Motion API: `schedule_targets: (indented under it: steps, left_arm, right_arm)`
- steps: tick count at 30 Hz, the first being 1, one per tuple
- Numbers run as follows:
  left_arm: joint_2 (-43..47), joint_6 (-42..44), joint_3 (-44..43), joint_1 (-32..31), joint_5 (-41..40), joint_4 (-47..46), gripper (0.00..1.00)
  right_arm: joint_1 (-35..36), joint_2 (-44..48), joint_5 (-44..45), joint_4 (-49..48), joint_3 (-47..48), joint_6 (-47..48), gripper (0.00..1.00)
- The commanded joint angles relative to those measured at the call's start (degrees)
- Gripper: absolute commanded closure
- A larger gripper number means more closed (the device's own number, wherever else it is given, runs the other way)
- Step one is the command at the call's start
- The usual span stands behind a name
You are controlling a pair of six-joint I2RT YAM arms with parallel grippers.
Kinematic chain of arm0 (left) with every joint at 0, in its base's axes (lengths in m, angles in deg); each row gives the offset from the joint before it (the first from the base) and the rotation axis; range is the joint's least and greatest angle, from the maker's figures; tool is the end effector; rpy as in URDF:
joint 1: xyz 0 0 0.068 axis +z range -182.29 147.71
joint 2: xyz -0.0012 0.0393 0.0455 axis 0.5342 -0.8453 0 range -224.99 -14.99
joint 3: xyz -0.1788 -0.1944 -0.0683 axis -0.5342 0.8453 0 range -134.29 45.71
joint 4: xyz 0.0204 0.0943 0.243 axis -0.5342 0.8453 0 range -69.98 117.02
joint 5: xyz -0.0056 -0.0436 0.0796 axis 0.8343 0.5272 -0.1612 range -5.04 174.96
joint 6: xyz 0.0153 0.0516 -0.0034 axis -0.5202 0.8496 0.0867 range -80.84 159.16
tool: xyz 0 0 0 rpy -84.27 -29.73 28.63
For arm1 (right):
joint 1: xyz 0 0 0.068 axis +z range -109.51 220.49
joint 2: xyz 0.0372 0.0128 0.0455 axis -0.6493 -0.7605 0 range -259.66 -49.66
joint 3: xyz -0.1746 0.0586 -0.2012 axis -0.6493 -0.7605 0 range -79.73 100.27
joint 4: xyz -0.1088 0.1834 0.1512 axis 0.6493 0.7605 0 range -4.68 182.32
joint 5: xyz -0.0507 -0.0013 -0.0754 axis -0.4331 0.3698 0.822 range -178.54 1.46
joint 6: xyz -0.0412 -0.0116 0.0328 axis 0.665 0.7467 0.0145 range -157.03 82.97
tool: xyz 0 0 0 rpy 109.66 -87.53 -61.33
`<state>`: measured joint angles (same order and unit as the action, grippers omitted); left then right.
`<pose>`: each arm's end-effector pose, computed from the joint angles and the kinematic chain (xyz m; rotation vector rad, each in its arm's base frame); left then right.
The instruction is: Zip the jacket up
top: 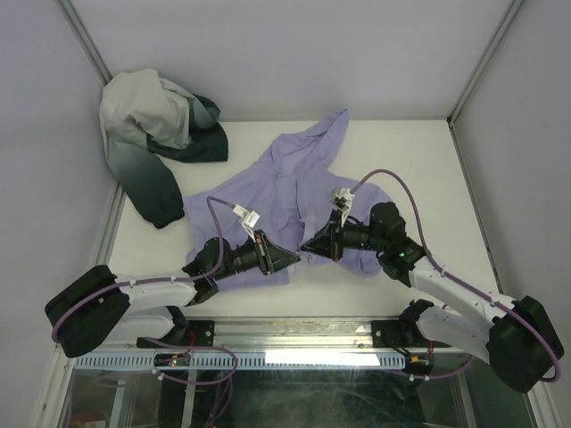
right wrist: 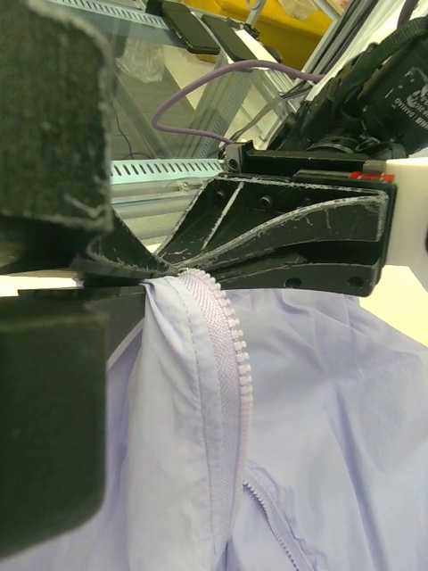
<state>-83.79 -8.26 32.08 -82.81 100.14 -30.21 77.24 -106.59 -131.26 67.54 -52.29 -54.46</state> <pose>0.1337 -0.1770 0.1834 0.2800 1.8703 -1.4634 0.1592 0.1490 0.2460 -0.8821 1.7077 1.3166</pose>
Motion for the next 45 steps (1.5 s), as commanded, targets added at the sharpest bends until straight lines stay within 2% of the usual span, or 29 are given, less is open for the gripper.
schedule_targets:
  steps: [1,2,6,14,21,32,36,45]
  left_arm:
    - [3.11,0.04,-0.07,0.22,-1.28,6.85,0.84]
    - [4.23,-0.04,-0.49,0.23,-2.09,8.78,0.73]
    - [9.14,0.03,-2.61,0.25,-6.52,19.88,0.60]
    - [10.70,-1.43,-9.74,-0.03,-12.58,43.03,0.49]
    - [6.60,-4.18,-17.54,-2.70,-21.22,60.43,0.46]
    - [-10.57,-9.54,-36.87,-9.22,-32.72,89.34,0.45]
    - [-17.63,-10.97,-41.59,-11.03,-34.35,94.62,0.47]
    - [-24.80,-10.06,-45.73,-11.18,-34.09,96.36,0.50]
  right_arm:
    - [-0.87,0.37,-1.25,-6.19,2.64,-0.82,1.00]
    - [-0.93,0.47,-1.04,-6.11,2.26,-0.75,1.00]
    - [-1.41,1.30,0.69,-5.03,1.15,0.70,1.00]
    - [-1.78,4.25,7.10,-1.78,-1.56,5.01,1.00]
    - [-1.93,7.04,10.46,-3.09,-6.10,6.55,1.00]
    - [-1.93,12.54,13.86,-1.39,-11.32,7.40,1.00]
    - [-1.90,12.33,13.76,-0.89,-10.92,7.00,1.00]
    - [-1.94,12.84,14.13,0.11,-10.99,6.52,1.00]
